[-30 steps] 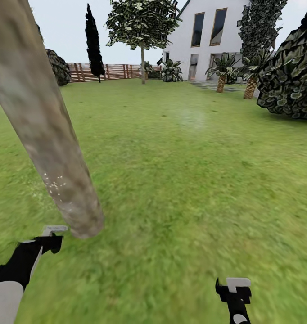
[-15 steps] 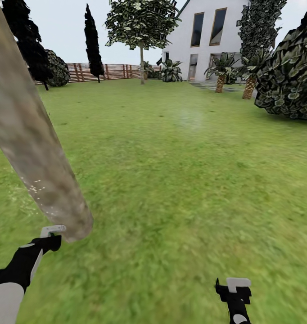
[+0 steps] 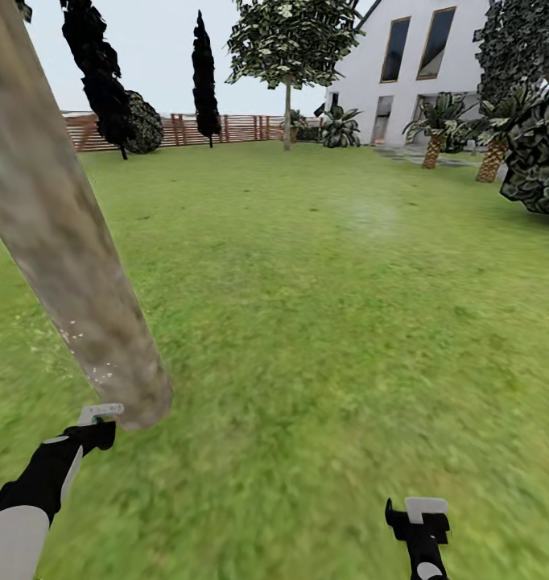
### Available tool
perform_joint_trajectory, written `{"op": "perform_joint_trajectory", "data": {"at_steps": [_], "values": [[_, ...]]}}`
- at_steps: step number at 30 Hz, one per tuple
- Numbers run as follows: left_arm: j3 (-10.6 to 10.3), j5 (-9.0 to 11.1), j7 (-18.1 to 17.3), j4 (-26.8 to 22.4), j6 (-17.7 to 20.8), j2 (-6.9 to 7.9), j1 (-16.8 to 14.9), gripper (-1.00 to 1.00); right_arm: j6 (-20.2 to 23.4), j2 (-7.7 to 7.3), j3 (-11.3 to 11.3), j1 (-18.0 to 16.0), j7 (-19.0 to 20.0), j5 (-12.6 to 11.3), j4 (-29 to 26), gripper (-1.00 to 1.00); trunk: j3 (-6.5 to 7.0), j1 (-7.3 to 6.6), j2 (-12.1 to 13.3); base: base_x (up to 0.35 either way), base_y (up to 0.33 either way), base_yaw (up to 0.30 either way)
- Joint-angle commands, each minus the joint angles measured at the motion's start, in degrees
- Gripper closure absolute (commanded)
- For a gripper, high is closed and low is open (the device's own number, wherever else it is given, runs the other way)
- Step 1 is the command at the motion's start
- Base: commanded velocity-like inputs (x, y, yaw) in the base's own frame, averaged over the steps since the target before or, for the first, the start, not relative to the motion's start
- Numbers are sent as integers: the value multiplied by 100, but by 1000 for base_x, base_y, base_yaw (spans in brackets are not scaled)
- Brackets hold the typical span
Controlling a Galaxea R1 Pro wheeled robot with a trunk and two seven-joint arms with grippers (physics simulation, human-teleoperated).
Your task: In the garden, pick up the pesticide atomizer on the floor and spray pesticide onto both trees until each tree trunk is fully covered.
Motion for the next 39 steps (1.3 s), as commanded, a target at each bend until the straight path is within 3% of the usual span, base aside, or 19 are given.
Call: {"op": "perform_joint_trajectory", "data": {"at_steps": [1, 15, 34, 39], "values": [[0, 0, 0, 0, 0, -1, 2, 100, 0, 0, 0, 0, 0, 0, 0, -100, 0, 0, 0, 231, -198, 277], [0, 0, 0, -4, 0, -1, -3, 100, 0, 0, 0, -2, 0, 5, 0, -100, 0, 0, 0, 163, -214, 100], [0, 10, 0, -8, 9, -9, -3, 100, 0, 0, 0, -2, -1, 6, 0, -100, 0, 0, 0, 135, -243, 270], [17, 17, -10, -65, 17, 4, -5, 100, 0, 0, 0, 0, 0, 2, 0, -100, 0, 0, 0, 196, -220, 59]]}}
